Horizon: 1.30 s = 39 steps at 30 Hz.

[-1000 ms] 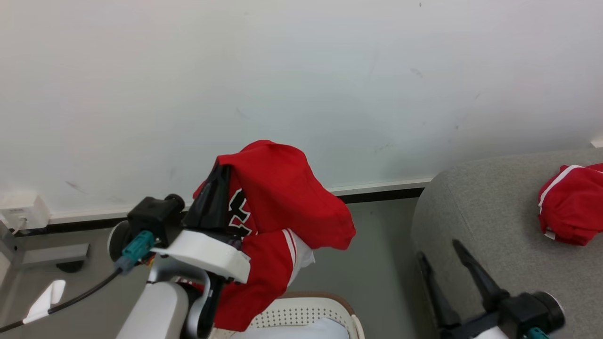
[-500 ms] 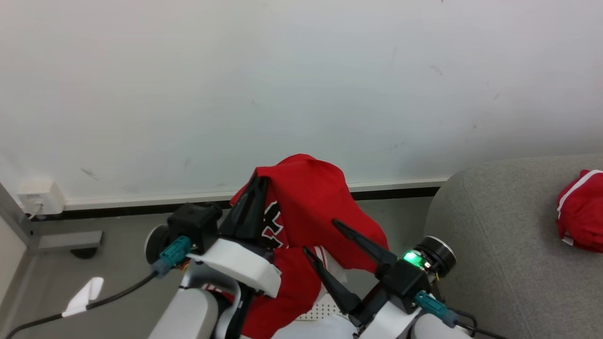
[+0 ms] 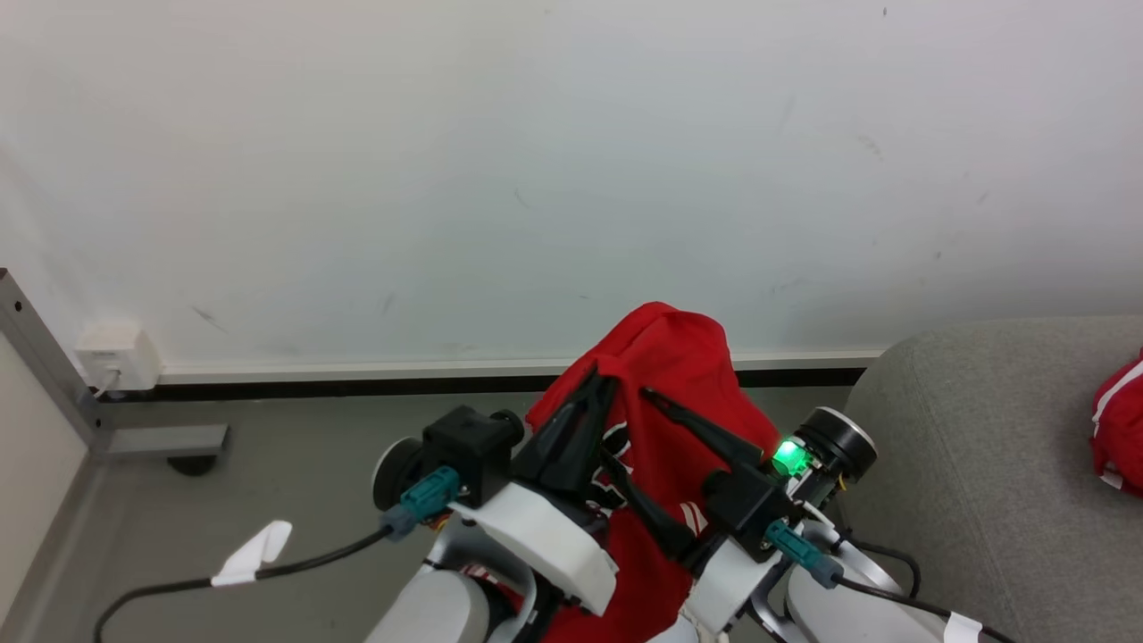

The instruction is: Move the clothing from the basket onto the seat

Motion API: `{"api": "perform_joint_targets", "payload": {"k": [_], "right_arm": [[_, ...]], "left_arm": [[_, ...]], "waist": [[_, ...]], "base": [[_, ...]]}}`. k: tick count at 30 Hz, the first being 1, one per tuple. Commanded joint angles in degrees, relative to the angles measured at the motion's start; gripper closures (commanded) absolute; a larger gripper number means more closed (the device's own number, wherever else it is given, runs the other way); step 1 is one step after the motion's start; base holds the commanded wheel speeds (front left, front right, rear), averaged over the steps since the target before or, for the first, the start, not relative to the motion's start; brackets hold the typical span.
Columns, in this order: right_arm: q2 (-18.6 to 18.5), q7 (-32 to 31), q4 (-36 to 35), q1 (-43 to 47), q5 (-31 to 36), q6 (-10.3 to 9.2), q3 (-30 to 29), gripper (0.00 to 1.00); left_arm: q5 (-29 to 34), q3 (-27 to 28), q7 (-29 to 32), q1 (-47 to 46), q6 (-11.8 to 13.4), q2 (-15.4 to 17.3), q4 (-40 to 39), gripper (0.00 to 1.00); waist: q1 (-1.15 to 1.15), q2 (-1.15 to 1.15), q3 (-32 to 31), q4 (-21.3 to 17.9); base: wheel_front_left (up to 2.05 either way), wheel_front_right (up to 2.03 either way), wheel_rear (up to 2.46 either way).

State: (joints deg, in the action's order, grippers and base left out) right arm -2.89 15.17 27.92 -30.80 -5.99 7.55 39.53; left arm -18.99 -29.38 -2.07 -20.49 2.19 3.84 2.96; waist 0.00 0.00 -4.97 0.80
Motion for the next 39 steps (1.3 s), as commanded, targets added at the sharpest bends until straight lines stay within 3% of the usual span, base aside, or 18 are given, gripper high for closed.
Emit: {"api": "perform_joint_targets", "payload": {"k": [1, 2, 3, 4, 13, 14, 15, 16, 30, 39], "right_arm": [[-0.07, -0.05, 1.24, 0.41, 0.73, -0.13, 0.1, 0.0], [-0.07, -0.04, 2.0, 0.1, 0.85, -0.13, 0.17, 0.06], [-0.03, -0.04, 2.4, -0.28, 0.88, -0.13, 0.0, 0.58], [-0.05, -0.05, 3.11, -0.32, 0.54, -0.13, -0.08, 1.0], [-0.07, -0.04, 4.17, 0.52, -2.36, -0.13, -2.03, 1.0], [-0.07, -0.04, 4.05, 0.56, -2.77, -0.13, -2.29, 1.0], [-0.07, -0.04, 4.02, 0.51, -2.82, -0.13, -2.51, 1.0], [-0.07, -0.04, 4.01, 0.38, -2.98, -0.13, -2.9, 1.0], [-0.06, -0.03, 3.88, -2.0, -0.95, -0.13, -10.78, 1.0], [-0.06, -0.04, 4.33, -2.09, 1.26, -0.13, -14.13, 1.0]], "left_arm": [[-0.4, -0.53, 0.19, 0.01, -0.27, -0.23, -0.62, 1.0], [-0.76, -0.96, 0.31, 0.13, -0.32, -0.27, -0.89, 1.0], [-1.13, -1.29, 0.4, 0.26, -0.28, -0.35, -1.13, 1.0], [-1.52, -1.64, 0.55, 0.42, -0.18, -0.44, -1.44, 1.0], [-1.3, -1.82, 0.94, 0.99, 1.33, 0.42, -2.66, 1.0], [-1.09, -1.75, 0.7, 1.05, 1.44, 0.55, -2.57, 0.73], [-0.92, -1.71, 0.43, 1.13, 1.7, 0.66, -2.4, 0.11], [-0.7, -1.72, 0.41, 1.25, 1.83, 0.89, -2.17, 0.0], [0.68, -2.24, -4.8, 5.2, 2.75, 3.46, 7.45, 0.0], [-0.51, -2.73, -7.89, 4.17, 1.75, 2.46, 12.28, 0.0]], "waist": [[0.0, 0.0, -0.05, 0.08], [0.0, 0.0, -0.08, 0.15], [0.0, 0.0, -0.11, 0.21], [0.0, 0.0, -0.14, 0.27], [0.0, 0.0, 0.2, 0.06], [0.0, 0.0, 0.29, -0.04], [0.0, 0.0, 0.37, -0.14], [0.0, 0.0, 0.46, -0.22], [0.0, 0.0, 1.89, -2.68], [0.0, 0.0, 2.19, -5.45]], "base": [[0.0, 0.0, 0.0], [0.0, 0.0, 0.0], [0.0, 0.0, 0.0], [0.0, 0.0, 0.0], [0.0, 0.0, 0.0], [0.0, 0.0, 0.0], [0.0, 0.0, 0.0], [0.0, 0.0, 0.0], [0.0, 0.0, 0.0], [0.0, 0.0, 0.0]]}}
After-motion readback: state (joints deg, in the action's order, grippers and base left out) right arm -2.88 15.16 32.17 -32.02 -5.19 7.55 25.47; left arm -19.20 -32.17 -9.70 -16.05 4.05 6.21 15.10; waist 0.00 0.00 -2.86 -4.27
